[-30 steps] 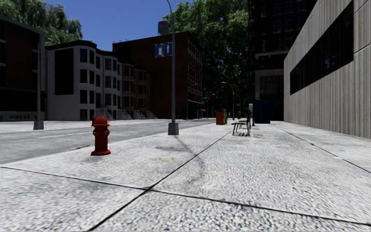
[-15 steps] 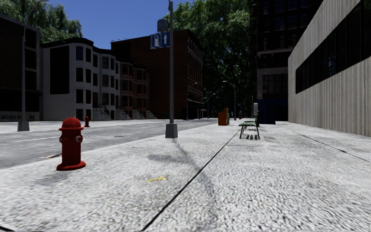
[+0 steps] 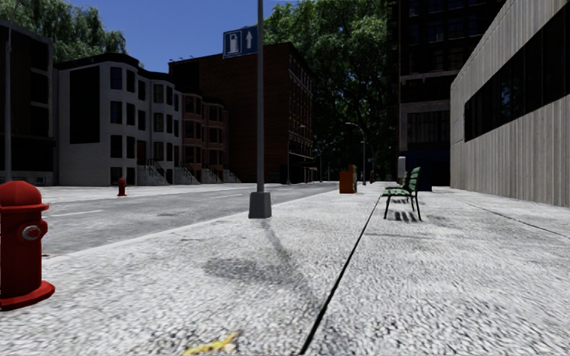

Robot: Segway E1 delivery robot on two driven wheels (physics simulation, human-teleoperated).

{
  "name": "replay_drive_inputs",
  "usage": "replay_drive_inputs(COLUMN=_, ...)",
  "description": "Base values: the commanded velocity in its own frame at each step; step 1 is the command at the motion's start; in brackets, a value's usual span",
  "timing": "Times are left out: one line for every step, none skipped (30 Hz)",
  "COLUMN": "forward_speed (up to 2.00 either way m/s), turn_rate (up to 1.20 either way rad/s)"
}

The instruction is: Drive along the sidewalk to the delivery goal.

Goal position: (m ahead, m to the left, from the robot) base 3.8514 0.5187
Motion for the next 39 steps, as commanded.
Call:
replay_drive_inputs(forward_speed=2.00, turn_rate=0.00)
replay_drive_inputs(forward_speed=2.00, turn_rate=0.00)
replay_drive_inputs(forward_speed=2.00, turn_rate=0.00)
replay_drive_inputs(forward_speed=2.00, turn_rate=0.00)
replay_drive_inputs(forward_speed=2.00, turn_rate=0.00)
replay_drive_inputs(forward_speed=2.00, turn_rate=0.00)
replay_drive_inputs(forward_speed=2.00, turn_rate=0.00)
replay_drive_inputs(forward_speed=2.00, turn_rate=0.00)
replay_drive_inputs(forward_speed=2.00, turn_rate=0.00)
replay_drive_inputs(forward_speed=2.00, turn_rate=0.00)
replay_drive_inputs(forward_speed=2.00, turn_rate=0.00)
replay_drive_inputs(forward_speed=2.00, turn_rate=0.00)
replay_drive_inputs(forward_speed=2.00, turn_rate=0.00)
replay_drive_inputs(forward_speed=2.00, turn_rate=0.00)
replay_drive_inputs(forward_speed=1.35, turn_rate=0.00)
replay_drive_inputs(forward_speed=0.59, turn_rate=0.00)
replay_drive_inputs(forward_speed=0.17, turn_rate=0.00)
replay_drive_inputs(forward_speed=0.00, turn_rate=0.00)
replay_drive_inputs(forward_speed=0.00, turn_rate=0.00)
replay_drive_inputs(forward_speed=0.00, turn_rate=0.00)
replay_drive_inputs(forward_speed=0.00, turn_rate=0.12)
replay_drive_inputs(forward_speed=0.00, turn_rate=0.12)
replay_drive_inputs(forward_speed=0.00, turn_rate=0.17)
replay_drive_inputs(forward_speed=0.00, turn_rate=0.27)
replay_drive_inputs(forward_speed=0.00, turn_rate=0.37)
replay_drive_inputs(forward_speed=0.00, turn_rate=0.40)
replay_drive_inputs(forward_speed=0.00, turn_rate=0.40)
replay_drive_inputs(forward_speed=0.00, turn_rate=0.41)
replay_drive_inputs(forward_speed=0.00, turn_rate=0.41)
replay_drive_inputs(forward_speed=0.00, turn_rate=0.42)
replay_drive_inputs(forward_speed=0.00, turn_rate=0.49)
replay_drive_inputs(forward_speed=0.00, turn_rate=0.52)
replay_drive_inputs(forward_speed=0.00, turn_rate=0.52)
replay_drive_inputs(forward_speed=0.00, turn_rate=0.52)
replay_drive_inputs(forward_speed=0.00, turn_rate=0.52)
replay_drive_inputs(forward_speed=0.00, turn_rate=0.52)
replay_drive_inputs(forward_speed=0.00, turn_rate=0.52)
replay_drive_inputs(forward_speed=0.00, turn_rate=0.52)
replay_drive_inputs(forward_speed=0.00, turn_rate=0.52)
